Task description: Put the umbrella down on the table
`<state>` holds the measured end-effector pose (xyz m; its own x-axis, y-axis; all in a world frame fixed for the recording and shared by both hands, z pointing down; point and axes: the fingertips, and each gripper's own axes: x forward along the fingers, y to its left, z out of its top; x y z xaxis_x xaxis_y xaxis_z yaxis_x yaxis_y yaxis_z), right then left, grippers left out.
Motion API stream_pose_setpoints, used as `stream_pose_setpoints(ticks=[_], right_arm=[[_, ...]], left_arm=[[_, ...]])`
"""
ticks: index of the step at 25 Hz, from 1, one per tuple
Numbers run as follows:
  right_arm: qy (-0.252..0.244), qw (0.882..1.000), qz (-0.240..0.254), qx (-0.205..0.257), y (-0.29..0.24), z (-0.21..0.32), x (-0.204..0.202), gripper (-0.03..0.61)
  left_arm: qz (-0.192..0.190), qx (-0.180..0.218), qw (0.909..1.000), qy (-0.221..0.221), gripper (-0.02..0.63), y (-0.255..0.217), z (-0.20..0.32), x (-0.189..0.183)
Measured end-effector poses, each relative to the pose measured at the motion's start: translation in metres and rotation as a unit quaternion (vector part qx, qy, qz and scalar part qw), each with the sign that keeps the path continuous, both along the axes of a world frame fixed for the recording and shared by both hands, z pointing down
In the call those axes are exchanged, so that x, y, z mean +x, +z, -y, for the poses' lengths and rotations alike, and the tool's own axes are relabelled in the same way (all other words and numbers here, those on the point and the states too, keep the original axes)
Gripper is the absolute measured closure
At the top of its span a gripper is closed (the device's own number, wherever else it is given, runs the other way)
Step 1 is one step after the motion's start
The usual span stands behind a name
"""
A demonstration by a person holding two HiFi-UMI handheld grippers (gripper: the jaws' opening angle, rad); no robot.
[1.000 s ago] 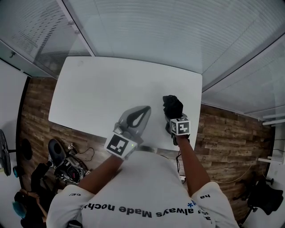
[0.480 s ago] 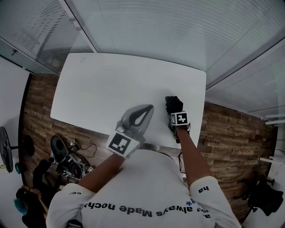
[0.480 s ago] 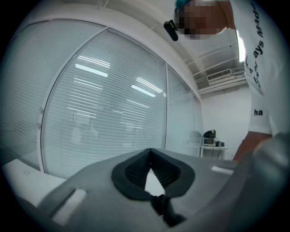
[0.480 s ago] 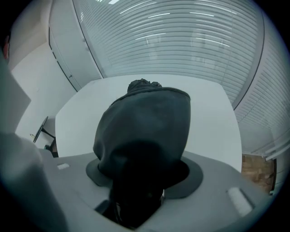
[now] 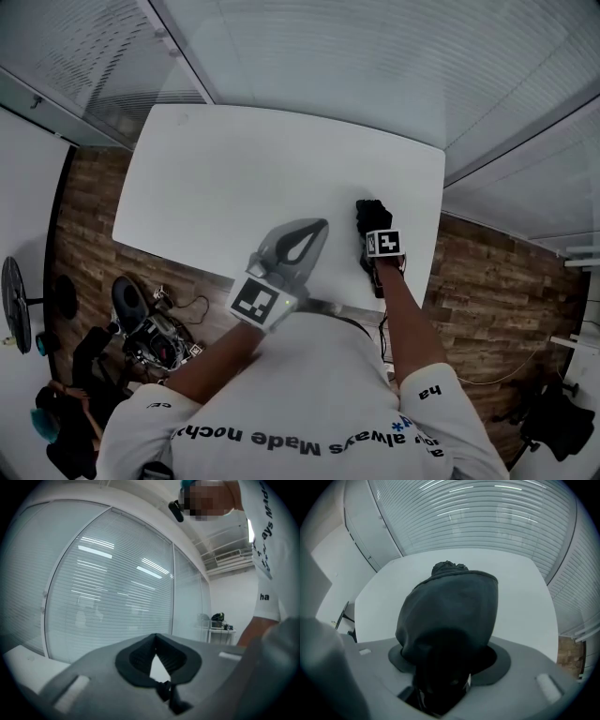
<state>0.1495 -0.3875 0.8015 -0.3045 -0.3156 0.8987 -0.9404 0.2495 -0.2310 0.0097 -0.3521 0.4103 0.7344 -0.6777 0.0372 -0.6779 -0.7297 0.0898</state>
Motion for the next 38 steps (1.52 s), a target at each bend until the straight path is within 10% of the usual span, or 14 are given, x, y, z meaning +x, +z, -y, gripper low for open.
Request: stream_pose_setpoints(ticks=[9,19,24,31,38], right_arm=[[0.006,1.0,0.017,0.015,-0.017,0.002,-0.002,0.261],[0.008,0.983,0.061,0.175,-0.138,0.009,0.011,0.309],[-0.004,0.955,0.075,0.287,-0.228,0.003,0.003,0.357],[-0.042,0.888,0.076,0.452,-0.352,-0.036,-0.019,0.398],[-0.062,0.849,0.081,0.518,-0.407,-0.073,-0.035,0.412]], left_arm=[[0.001,-0.004,1.0,0.002,0.611,0.002,-0.002,-0.001],[-0.008,0.002,0.9999,0.009,0.611,-0.003,-0.003,0.006],[-0.013,0.004,0.9998,0.011,0.611,-0.008,-0.004,0.008],[-0.014,0.007,0.9998,0.009,0.611,-0.018,-0.005,0.008],[-0.014,0.006,0.9999,0.005,0.611,-0.02,-0.004,0.007]])
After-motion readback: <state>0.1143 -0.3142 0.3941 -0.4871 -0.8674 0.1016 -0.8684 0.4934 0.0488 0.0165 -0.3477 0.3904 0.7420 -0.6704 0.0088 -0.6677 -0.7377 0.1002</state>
